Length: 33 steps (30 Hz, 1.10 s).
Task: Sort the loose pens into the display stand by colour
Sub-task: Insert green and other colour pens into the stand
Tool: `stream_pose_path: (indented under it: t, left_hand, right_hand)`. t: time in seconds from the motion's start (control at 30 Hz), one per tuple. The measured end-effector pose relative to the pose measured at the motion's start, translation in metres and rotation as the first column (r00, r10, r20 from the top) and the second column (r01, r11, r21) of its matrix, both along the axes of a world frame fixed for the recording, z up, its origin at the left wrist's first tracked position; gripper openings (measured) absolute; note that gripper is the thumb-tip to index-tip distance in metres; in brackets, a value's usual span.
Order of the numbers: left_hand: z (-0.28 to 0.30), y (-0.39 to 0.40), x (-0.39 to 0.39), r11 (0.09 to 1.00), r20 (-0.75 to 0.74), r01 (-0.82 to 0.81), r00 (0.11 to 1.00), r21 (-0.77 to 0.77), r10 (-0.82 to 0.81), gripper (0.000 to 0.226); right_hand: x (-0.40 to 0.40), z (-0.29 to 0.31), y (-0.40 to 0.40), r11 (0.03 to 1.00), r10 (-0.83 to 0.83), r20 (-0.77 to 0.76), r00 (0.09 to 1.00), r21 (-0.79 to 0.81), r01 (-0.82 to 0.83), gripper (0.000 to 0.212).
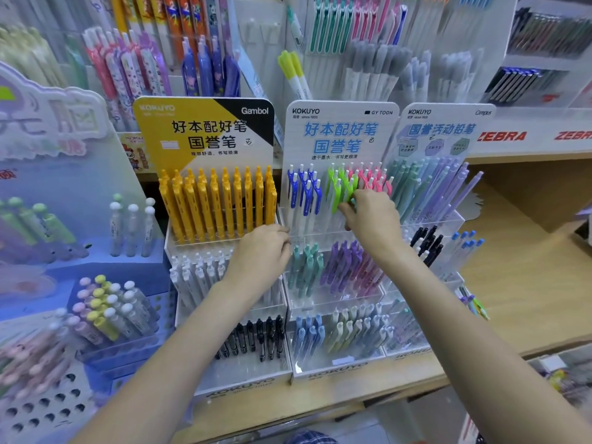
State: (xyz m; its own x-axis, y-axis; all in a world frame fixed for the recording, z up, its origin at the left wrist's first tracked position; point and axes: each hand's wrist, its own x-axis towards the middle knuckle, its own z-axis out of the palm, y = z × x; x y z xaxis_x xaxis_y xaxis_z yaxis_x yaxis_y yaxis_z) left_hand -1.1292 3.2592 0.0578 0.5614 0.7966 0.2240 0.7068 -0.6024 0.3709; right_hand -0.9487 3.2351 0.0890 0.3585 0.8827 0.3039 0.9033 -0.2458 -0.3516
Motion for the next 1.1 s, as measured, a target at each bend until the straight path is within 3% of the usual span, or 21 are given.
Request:
stream_pose_path:
  t: [0.17,0.23,0.27,0.3,0.33,0.37,0.43,0.5,0.53,0.57,0.6,0.67,0.7,0.73,0.8,0.9,0.97,1.1]
  left_hand:
    - [0.003,0.0,-0.001,1.0,-0.03,0.012,0.999,-0.009,-0.012,0.028]
    - [0.009,0.0,-0.002,0.998,-0.006,0.013,1.0,-0.066,-0.013,0.028]
    - [0.012,-0.001,-0.002,0.994,0.032,0.017,0.999,-0.106,-0.014,0.028]
    - [0.016,-0.003,-0.002,0.989,0.091,0.033,0.996,-0.147,-0.02,0.029]
    - [0.02,-0.006,0.0,0.978,0.163,0.066,0.986,-0.198,-0.033,0.03]
    - [0.025,-0.011,0.001,0.957,0.244,0.126,0.968,-0.262,-0.061,0.03]
    - [0.029,-0.023,0.005,0.865,0.404,0.294,0.907,-0.407,-0.118,0.029]
    - [0.029,-0.031,0.006,0.768,0.515,0.39,0.852,-0.508,-0.091,0.029]
    - [0.027,-0.032,0.005,0.748,0.548,0.401,0.834,-0.529,-0.059,0.028]
    - [0.026,-0.033,0.003,0.745,0.569,0.399,0.822,-0.535,-0.032,0.027]
    - [0.024,-0.032,0.001,0.751,0.581,0.389,0.814,-0.534,-0.008,0.025]
    - [0.022,-0.03,-0.005,0.765,0.591,0.371,0.807,-0.526,0.015,0.023]
    - [0.021,-0.029,-0.007,0.766,0.596,0.372,0.803,-0.524,0.017,0.022]
    - [0.02,-0.028,-0.009,0.764,0.6,0.379,0.8,-0.522,0.013,0.022]
    - [0.019,-0.027,-0.012,0.803,0.544,0.34,0.839,-0.489,-0.024,0.022]
    - [0.013,-0.023,-0.018,0.954,0.266,0.109,0.964,-0.28,-0.032,0.027]
    - [0.003,-0.02,-0.025,0.988,0.099,0.04,0.995,-0.152,-0.025,0.033]
    - [-0.015,-0.02,-0.03,0.998,-0.05,0.041,0.998,-0.039,-0.043,0.038]
  right_hand:
    - [0.008,0.007,-0.004,0.993,0.034,-0.015,0.999,-0.115,-0.036,0.034]
    - [0.005,0.015,-0.013,0.998,0.063,-0.212,0.975,0.039,-0.056,0.032]
    - [0.001,0.019,-0.019,0.985,0.107,-0.447,0.888,0.17,-0.032,0.033]
    - [-0.003,0.023,-0.024,0.96,0.18,-0.69,0.701,0.279,0.028,0.036]
    - [-0.007,0.027,-0.027,0.937,0.267,-0.854,0.447,0.338,0.087,0.039]
    - [-0.01,0.029,-0.028,0.924,0.331,-0.919,0.215,0.362,0.125,0.042]
    - [-0.019,0.032,-0.025,0.922,0.373,-0.923,-0.094,0.357,0.149,0.047]
    - [-0.023,0.031,-0.024,0.921,0.383,-0.883,-0.271,0.344,0.183,0.052]
    - [-0.024,0.03,-0.026,0.921,0.385,-0.876,-0.292,0.342,0.187,0.052]
    - [-0.024,0.028,-0.03,0.925,0.376,-0.894,-0.245,0.343,0.165,0.049]
    - [-0.023,0.027,-0.036,0.938,0.341,-0.935,-0.095,0.332,0.101,0.042]
    - [-0.021,0.024,-0.049,0.966,0.256,-0.875,0.411,0.241,-0.09,0.024]
    - [-0.019,0.022,-0.055,0.965,0.263,-0.795,0.547,0.211,-0.158,0.019]
    - [-0.017,0.022,-0.059,0.958,0.286,-0.763,0.579,0.208,-0.2,0.016]
    - [-0.014,0.027,-0.067,0.948,0.319,-0.771,0.551,0.246,-0.204,0.012]
    - [-0.004,0.034,-0.072,0.941,0.295,-0.698,0.653,0.332,-0.07,0.021]
    - [0.0,0.032,-0.075,0.937,0.246,-0.631,0.736,0.35,-0.013,0.027]
    - [-0.01,0.015,-0.08,0.964,0.233,-0.663,0.711,0.255,-0.077,0.007]
